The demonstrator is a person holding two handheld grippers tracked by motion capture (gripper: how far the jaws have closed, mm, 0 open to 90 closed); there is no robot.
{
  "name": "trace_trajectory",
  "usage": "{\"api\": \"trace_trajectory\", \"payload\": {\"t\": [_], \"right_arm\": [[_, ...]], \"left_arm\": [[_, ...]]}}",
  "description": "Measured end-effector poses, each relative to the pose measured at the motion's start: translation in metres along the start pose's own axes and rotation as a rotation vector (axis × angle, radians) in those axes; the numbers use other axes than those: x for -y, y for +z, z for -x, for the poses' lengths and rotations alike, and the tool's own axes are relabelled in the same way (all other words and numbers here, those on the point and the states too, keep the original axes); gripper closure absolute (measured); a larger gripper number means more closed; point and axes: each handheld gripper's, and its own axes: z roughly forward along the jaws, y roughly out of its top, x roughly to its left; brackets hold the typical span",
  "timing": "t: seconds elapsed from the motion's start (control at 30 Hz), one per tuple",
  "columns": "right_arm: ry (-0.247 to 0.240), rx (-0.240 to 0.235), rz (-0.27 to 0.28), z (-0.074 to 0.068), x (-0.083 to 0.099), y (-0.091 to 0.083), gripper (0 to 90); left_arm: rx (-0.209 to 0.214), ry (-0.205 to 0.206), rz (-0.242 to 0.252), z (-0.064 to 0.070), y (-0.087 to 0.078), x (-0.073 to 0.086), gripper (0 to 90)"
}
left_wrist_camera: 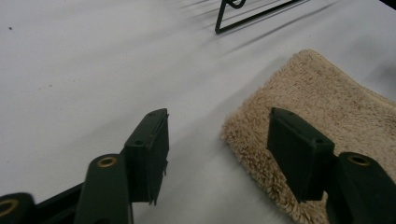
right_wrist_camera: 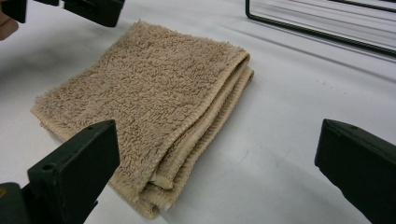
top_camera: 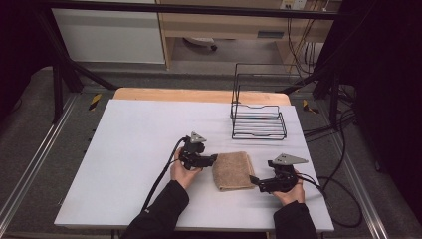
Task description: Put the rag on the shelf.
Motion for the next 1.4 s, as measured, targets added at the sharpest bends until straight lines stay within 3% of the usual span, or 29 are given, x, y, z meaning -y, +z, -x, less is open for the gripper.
{"api": "trace_trajectory", "payload": {"t": [0.2, 0.23, 0.4, 0.63, 0.87, 1.1, 1.23, 1.4], "right_arm": [[0.002, 0.002, 0.001, 0.000, 0.000, -0.001, 0.7], [0.004, 0.002, 0.000, 0.001, -0.001, -0.001, 0.8], [0.009, 0.005, 0.002, 0.001, -0.001, -0.001, 1.6], [0.011, 0.017, 0.004, 0.002, -0.005, 0.002, 4.4], [0.034, 0.025, 0.000, 0.007, -0.016, 0.013, 9.8], [0.052, 0.018, -0.004, 0.014, -0.033, 0.033, 25.0], [0.053, 0.040, -0.036, 0.019, -0.039, 0.046, 34.6], [0.063, 0.029, -0.068, 0.022, -0.042, 0.059, 44.9]], "left_arm": [[0.009, -0.032, -0.022, 0.003, 0.012, 0.001, 54.8], [0.011, -0.040, -0.029, 0.004, 0.014, 0.001, 60.5], [0.005, -0.070, -0.040, 0.003, 0.019, 0.001, 67.6], [0.025, -0.080, -0.048, 0.004, 0.023, 0.002, 75.3], [0.013, -0.060, -0.041, 0.008, 0.026, 0.003, 77.9], [0.006, -0.056, -0.038, 0.010, 0.026, 0.004, 78.4], [-0.002, -0.046, -0.037, 0.011, 0.026, 0.004, 78.6], [-0.011, -0.033, -0.032, 0.012, 0.026, 0.005, 78.9]]}}
